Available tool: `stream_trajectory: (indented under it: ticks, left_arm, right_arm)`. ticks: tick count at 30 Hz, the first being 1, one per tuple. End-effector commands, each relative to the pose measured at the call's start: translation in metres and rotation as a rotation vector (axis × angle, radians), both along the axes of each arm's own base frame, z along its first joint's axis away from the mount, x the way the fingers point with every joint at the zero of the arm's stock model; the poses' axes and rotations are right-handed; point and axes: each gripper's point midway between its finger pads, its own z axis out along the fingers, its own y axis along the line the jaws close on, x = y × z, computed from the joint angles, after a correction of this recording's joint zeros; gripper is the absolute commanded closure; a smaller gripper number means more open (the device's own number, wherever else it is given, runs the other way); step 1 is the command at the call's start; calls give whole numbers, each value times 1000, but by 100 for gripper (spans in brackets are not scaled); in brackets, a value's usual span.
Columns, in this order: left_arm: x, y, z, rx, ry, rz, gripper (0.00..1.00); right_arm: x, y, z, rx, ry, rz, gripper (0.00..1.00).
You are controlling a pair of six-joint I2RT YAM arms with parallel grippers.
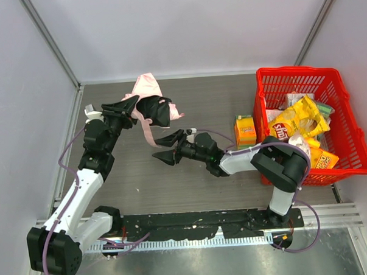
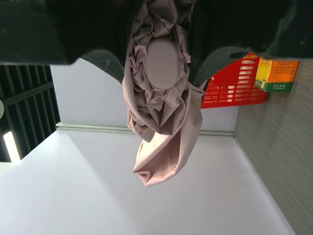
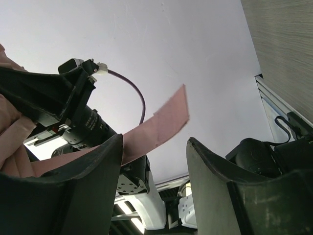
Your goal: Put away the umbrella
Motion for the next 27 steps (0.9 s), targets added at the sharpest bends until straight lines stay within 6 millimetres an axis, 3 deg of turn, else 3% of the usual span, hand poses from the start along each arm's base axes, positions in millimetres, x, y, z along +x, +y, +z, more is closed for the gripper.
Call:
stream_trajectory:
  ticks: [1,5,10,14,20,23,27]
  left_arm:
    - [-17,0,65,-76,-189,-29,100]
    - [-17,0,66,-84,-186,-33,100]
    - [-21,-1,66,-99,-181,-45,100]
    - [-24,-3,61,-112,-164,-57,100]
    - [-30,-7,59,-139,-153,-83,100]
    - [-32,-8,59,-143,-150,-87,100]
    - [-34,-10,57,-147,-142,-99,100]
  right_arm:
    - [8,-3,28,134,123,-38,40]
    - [11,4,36,178,115,-23,48]
    - [16,5,37,200,96,-46,72]
    - [21,11,43,231,56,-39,85]
    - [30,16,51,245,-1,-51,91]
    - [32,16,55,259,-21,-57,99]
    - [32,15,58,261,-44,-62,99]
